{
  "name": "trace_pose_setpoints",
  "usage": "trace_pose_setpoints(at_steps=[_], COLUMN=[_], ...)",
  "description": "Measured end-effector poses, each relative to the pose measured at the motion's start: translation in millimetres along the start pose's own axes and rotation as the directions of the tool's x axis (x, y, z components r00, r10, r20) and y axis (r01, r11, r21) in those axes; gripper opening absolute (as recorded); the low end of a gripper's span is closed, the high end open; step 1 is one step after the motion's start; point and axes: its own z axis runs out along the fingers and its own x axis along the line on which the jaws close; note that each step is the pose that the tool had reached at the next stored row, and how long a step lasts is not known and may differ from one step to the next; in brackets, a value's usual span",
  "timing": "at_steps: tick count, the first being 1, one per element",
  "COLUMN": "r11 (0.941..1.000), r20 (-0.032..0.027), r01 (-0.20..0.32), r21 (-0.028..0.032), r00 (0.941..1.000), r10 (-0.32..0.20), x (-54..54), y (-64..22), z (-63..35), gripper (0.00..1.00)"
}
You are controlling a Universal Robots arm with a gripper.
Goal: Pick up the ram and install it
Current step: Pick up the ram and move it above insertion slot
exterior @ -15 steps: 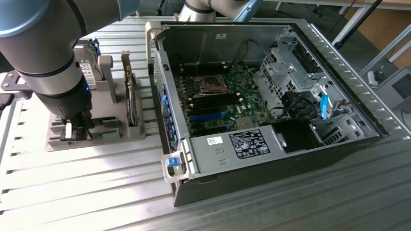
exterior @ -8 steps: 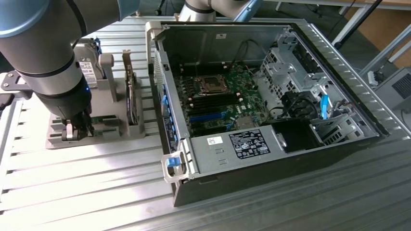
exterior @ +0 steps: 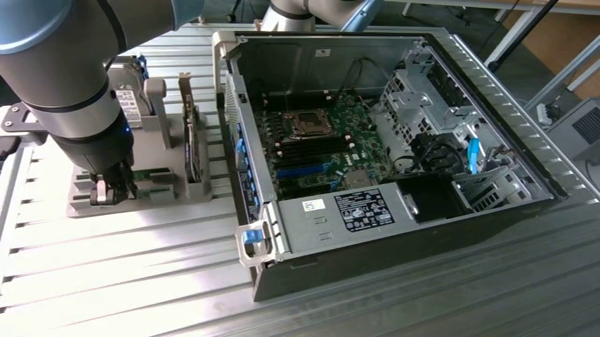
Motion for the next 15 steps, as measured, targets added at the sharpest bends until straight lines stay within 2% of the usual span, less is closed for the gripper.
trace_pose_setpoints(at_steps=[15], r11=[1.0], r20=[-0.0002], r01=[0.0], r21=[-0.0002], r00=[1.0], r10=[0.0], x=[-0.3], y=[-0.1], z=[-10.6], gripper=[0.13])
